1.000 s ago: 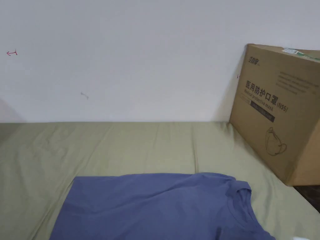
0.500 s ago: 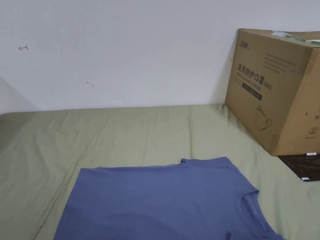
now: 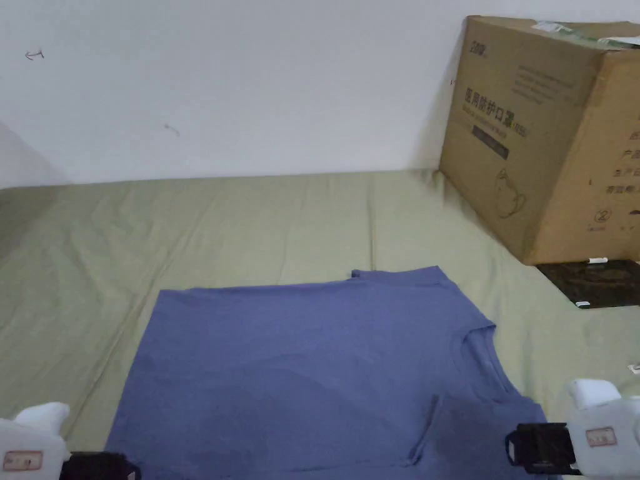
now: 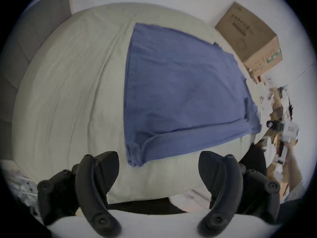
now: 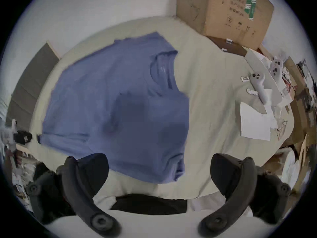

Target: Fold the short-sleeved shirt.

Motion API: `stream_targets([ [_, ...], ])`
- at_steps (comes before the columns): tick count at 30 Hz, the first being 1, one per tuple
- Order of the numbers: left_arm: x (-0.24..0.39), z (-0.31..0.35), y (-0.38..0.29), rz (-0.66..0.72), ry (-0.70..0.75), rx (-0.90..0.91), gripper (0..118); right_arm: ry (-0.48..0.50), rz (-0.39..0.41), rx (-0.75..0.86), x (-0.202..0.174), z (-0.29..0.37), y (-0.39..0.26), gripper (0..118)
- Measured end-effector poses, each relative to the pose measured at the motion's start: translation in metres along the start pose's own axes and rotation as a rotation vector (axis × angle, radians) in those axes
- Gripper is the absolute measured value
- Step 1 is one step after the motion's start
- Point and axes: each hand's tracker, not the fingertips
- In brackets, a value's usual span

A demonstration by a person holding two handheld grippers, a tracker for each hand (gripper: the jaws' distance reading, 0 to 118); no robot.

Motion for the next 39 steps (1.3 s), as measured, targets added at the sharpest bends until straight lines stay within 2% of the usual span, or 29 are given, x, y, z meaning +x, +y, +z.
stream_targets([
  [3,0.002,0.009,-0.007,0.176,-0.108,0.020,101,0.073,-0.042,0.073,-0.013,0.019,0.002,116],
  [4,0.002,0.012,-0.012,0.205,-0.187,0.077,101,0.081,-0.027,0.097,-0.020,0.023,0.002,116],
  [5,0.004,0.015,-0.017,0.214,-0.204,0.144,101,0.080,-0.009,0.112,-0.026,0.027,0.002,116],
  [8,0.017,0.025,-0.020,0.135,-0.082,0.241,105,0.056,0.045,0.205,-0.049,0.040,-0.004,115],
  [10,0.026,0.036,-0.023,0.043,0.012,0.315,102,0.055,0.040,0.260,-0.058,0.049,-0.007,107],
  [11,0.030,0.041,-0.023,0.010,0.040,0.337,86,0.071,0.023,0.286,-0.060,0.053,-0.008,87],
  [12,0.033,0.046,-0.023,-0.006,0.061,0.353,59,0.083,0.001,0.306,-0.062,0.057,-0.008,59],
  [13,0.035,0.050,-0.025,-0.005,0.085,0.375,21,0.091,-0.029,0.329,-0.063,0.060,-0.008,22],
  [14,0.035,0.052,-0.026,0.009,0.108,0.389,0,0.094,-0.060,0.331,-0.063,0.061,-0.009,0],
  [16,0.034,0.053,-0.020,0.034,0.127,0.362,0,0.121,-0.128,0.345,-0.060,0.064,-0.010,0],
  [19,0.024,0.034,-0.013,0.009,0.202,0.228,0,0.143,-0.157,0.303,-0.057,0.060,-0.010,0],
  [20,0.020,0.024,-0.013,-0.007,0.222,0.179,4,0.142,-0.157,0.292,-0.053,0.055,-0.009,0],
  [21,0.016,0.016,-0.012,-0.014,0.217,0.148,20,0.138,-0.156,0.276,-0.052,0.053,-0.010,0],
  [22,0.012,0.008,-0.013,-0.001,0.198,0.138,53,0.128,-0.152,0.258,-0.052,0.050,-0.012,0],
  [23,-0.002,-0.003,-0.014,0.016,0.180,0.139,106,0.123,-0.154,0.247,-0.051,0.048,-0.014,0],
  [24,-0.008,-0.014,-0.014,0.032,0.160,0.107,118,0.123,-0.158,0.236,-0.049,0.044,-0.015,0],
  [25,-0.012,-0.025,-0.013,0.040,0.156,0.072,113,0.125,-0.166,0.226,-0.047,0.042,-0.017,0],
  [30,-0.024,-0.063,-0.002,0.008,0.219,0.028,111,0.135,-0.208,0.179,-0.036,0.032,-0.023,0],
  [31,-0.021,-0.065,-0.009,-0.024,0.174,0.024,104,0.125,-0.207,0.171,-0.035,0.031,-0.024,0],
  [32,-0.017,-0.065,-0.010,-0.048,0.161,0.018,74,0.115,-0.204,0.164,-0.033,0.029,-0.025,0],
  [33,-0.014,-0.067,-0.010,-0.071,0.162,0.011,39,0.109,-0.203,0.157,-0.030,0.027,-0.025,0],
  [34,-0.009,-0.066,-0.011,-0.096,0.142,0.019,17,0.103,-0.202,0.150,-0.027,0.026,-0.025,0],
  [36,-0.001,-0.056,-0.020,-0.140,0.170,0.065,9,0.090,-0.197,0.136,-0.019,0.022,-0.024,0],
  [38,-0.003,-0.043,-0.021,-0.090,0.148,0.124,7,0.080,-0.185,0.121,-0.009,0.016,-0.022,0],
  [39,0.000,-0.033,-0.028,-0.047,0.122,0.150,7,0.076,-0.175,0.104,-0.004,0.012,-0.020,10],
])
